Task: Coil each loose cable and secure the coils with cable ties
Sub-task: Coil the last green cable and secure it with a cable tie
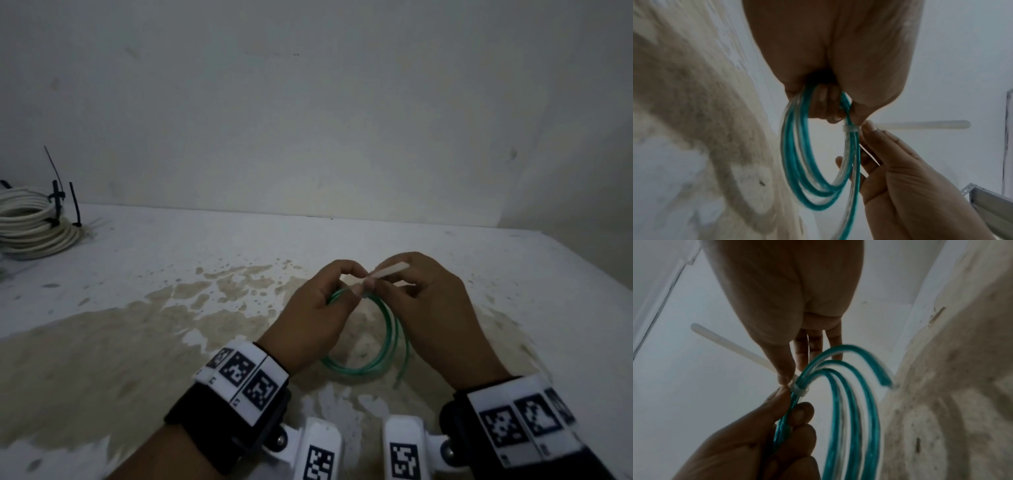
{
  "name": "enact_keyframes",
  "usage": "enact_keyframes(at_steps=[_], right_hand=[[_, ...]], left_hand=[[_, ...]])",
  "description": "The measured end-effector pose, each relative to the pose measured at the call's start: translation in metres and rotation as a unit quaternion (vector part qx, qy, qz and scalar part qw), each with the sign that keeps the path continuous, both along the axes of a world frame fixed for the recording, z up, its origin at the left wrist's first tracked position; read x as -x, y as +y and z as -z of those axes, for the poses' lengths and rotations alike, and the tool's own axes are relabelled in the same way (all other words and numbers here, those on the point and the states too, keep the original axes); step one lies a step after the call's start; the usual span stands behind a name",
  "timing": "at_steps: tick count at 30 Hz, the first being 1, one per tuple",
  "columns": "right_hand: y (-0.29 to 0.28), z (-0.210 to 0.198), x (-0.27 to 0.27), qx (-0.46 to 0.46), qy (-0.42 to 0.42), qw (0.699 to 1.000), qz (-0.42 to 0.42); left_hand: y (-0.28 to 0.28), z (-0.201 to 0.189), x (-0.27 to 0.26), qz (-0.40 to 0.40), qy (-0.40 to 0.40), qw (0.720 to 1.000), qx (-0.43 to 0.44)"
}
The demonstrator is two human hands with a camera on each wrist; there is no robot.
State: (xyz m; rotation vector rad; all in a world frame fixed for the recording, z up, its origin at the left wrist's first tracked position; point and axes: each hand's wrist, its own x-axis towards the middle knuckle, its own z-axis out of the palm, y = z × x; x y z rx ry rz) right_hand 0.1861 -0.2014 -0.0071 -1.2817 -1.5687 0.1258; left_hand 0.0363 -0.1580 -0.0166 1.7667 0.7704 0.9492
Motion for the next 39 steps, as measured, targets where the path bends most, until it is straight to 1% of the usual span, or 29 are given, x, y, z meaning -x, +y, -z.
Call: enact_keyframes(at_steps=[3,7,8,9,10,11,13,15,16,17,18,20,21,23,26,28,30,34,37,39], right_hand=[[0.0,-0.001,-0.001,-0.019,-0.02,1.0,-0.009],[-0.003,-0.004,0.001,-0.082,-0.049,0.995,-0.005],[-0.003,-0.005,0.002,-0.075,-0.042,0.996,-0.002],[-0.003,-0.005,0.002,-0.049,-0.02,0.999,-0.003],[-0.003,-0.005,0.003,-0.007,0.008,1.0,-0.004],[-0.002,-0.004,0.003,0.04,0.03,0.999,0.0],[-0.001,-0.001,0.007,0.106,0.053,0.993,0.015],[-0.001,-0.001,0.014,0.133,0.101,0.986,0.001],[-0.001,-0.003,0.017,0.137,0.118,0.984,-0.003],[0.0,-0.006,0.02,0.138,0.123,0.983,-0.003],[0.002,-0.009,0.021,0.144,0.122,0.982,-0.003],[0.005,-0.016,0.027,0.178,0.117,0.977,-0.025],[0.007,-0.02,0.032,0.2,0.11,0.973,-0.043],[0.014,-0.025,0.047,0.245,0.083,0.963,-0.077],[0.029,-0.026,0.077,0.282,0.082,0.948,-0.125],[0.041,-0.025,0.105,0.306,0.095,0.933,-0.163],[0.053,-0.026,0.137,0.339,0.108,0.911,-0.208],[0.071,-0.028,0.204,0.416,0.125,0.85,-0.298],[0.081,-0.032,0.253,0.452,0.168,0.801,-0.353],[0.086,-0.035,0.282,0.467,0.225,0.776,-0.358]], left_hand=[[0.0,0.0,0.0,-0.029,-0.008,0.999,-0.043],[-0.001,-0.001,-0.002,-0.049,-0.007,0.994,-0.097],[-0.003,-0.001,-0.003,-0.056,-0.009,0.993,-0.104],[-0.004,-0.001,-0.004,-0.062,-0.013,0.993,-0.098],[-0.005,-0.001,-0.004,-0.066,-0.027,0.995,-0.072],[-0.005,-0.002,-0.004,-0.071,-0.058,0.996,-0.024],[-0.004,-0.008,-0.003,-0.076,-0.14,0.983,0.093],[-0.005,-0.017,0.001,-0.072,-0.204,0.96,0.175],[-0.005,-0.02,0.004,-0.067,-0.21,0.956,0.193],[-0.005,-0.022,0.009,-0.065,-0.192,0.96,0.193],[-0.005,-0.024,0.015,-0.067,-0.151,0.97,0.18],[-0.002,-0.026,0.033,-0.089,-0.06,0.986,0.131],[-0.001,-0.027,0.044,-0.1,-0.034,0.988,0.109],[0.001,-0.027,0.069,-0.112,-0.013,0.989,0.1],[-0.003,-0.027,0.106,-0.114,-0.035,0.982,0.147],[-0.004,-0.022,0.133,-0.146,-0.049,0.975,0.162],[-0.005,-0.019,0.163,-0.186,-0.056,0.964,0.18],[-0.011,-0.021,0.236,-0.225,-0.088,0.94,0.242],[-0.016,-0.027,0.285,-0.256,-0.109,0.932,0.233],[-0.017,-0.033,0.311,-0.294,-0.135,0.922,0.214]])
